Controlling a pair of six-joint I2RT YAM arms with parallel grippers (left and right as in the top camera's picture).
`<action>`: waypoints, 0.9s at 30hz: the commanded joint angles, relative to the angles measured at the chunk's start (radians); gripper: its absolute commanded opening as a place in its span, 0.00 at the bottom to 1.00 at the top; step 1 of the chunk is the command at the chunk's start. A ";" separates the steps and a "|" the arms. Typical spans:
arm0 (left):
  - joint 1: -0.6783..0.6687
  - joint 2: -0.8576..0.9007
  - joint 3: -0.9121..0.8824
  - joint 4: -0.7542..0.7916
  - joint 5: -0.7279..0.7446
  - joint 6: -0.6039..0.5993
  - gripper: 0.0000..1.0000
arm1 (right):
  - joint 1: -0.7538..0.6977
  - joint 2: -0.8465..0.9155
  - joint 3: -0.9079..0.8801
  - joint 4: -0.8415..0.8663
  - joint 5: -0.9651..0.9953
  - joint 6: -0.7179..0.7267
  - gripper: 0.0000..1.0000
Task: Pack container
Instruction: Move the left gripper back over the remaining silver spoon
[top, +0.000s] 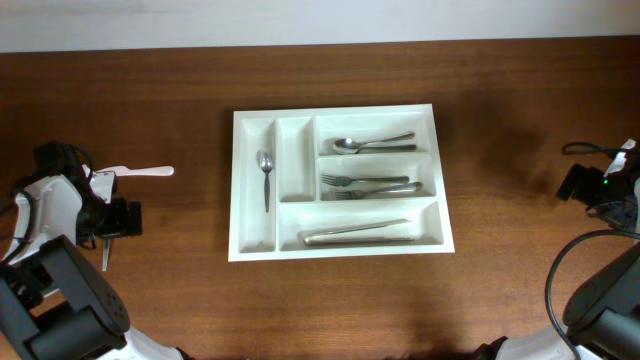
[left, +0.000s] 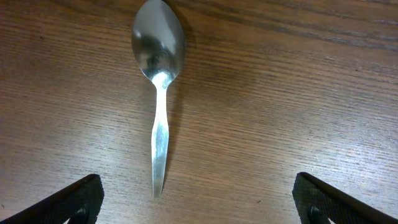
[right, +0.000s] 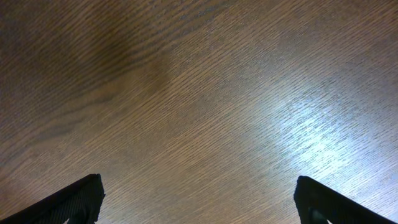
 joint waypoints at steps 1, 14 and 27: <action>0.003 0.015 -0.022 0.014 0.014 0.008 0.99 | -0.001 -0.015 0.002 0.000 -0.005 0.008 0.99; 0.003 0.095 -0.047 0.041 0.058 0.008 0.99 | -0.001 -0.015 0.002 0.000 -0.005 0.008 0.99; 0.003 0.143 -0.047 0.071 0.112 0.004 1.00 | -0.001 -0.015 0.002 0.000 -0.005 0.008 0.99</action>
